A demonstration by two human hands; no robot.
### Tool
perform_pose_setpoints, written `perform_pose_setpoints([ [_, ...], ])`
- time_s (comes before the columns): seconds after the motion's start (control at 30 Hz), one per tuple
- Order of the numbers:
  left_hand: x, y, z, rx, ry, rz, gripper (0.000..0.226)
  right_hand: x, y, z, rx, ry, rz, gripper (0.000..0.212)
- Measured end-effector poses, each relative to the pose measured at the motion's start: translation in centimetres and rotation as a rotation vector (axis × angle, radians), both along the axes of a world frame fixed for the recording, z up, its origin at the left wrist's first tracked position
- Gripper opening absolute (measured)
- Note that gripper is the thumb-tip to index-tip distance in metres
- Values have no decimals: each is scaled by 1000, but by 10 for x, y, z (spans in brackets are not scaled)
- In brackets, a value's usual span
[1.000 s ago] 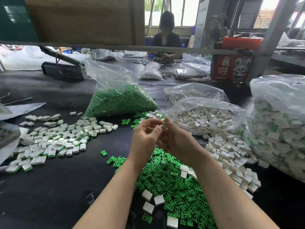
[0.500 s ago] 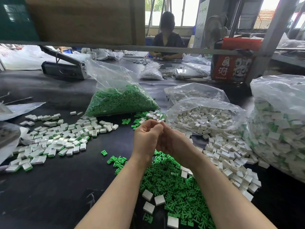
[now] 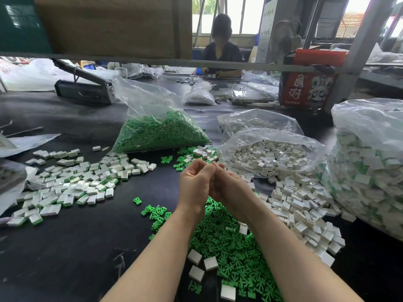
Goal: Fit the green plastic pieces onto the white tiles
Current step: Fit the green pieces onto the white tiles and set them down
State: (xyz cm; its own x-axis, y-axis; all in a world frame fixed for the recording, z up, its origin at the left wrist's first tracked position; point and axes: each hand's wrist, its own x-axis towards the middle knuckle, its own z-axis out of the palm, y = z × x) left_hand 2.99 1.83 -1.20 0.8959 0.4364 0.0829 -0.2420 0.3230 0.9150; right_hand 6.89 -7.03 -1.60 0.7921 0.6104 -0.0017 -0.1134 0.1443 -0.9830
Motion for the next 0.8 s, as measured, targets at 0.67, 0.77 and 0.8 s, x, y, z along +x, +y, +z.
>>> perform_pose_setpoints([
  [0.67,0,7,0,37,-20,-72,20,9,-7,5,122,173,114,47],
  [0.77,-1,8,-1,26,-55,-126,13,11,-8,6,193,221,115,37],
  [0.8,-1,9,-1,32,-62,-134,12,12,-8,6,203,225,119,36],
])
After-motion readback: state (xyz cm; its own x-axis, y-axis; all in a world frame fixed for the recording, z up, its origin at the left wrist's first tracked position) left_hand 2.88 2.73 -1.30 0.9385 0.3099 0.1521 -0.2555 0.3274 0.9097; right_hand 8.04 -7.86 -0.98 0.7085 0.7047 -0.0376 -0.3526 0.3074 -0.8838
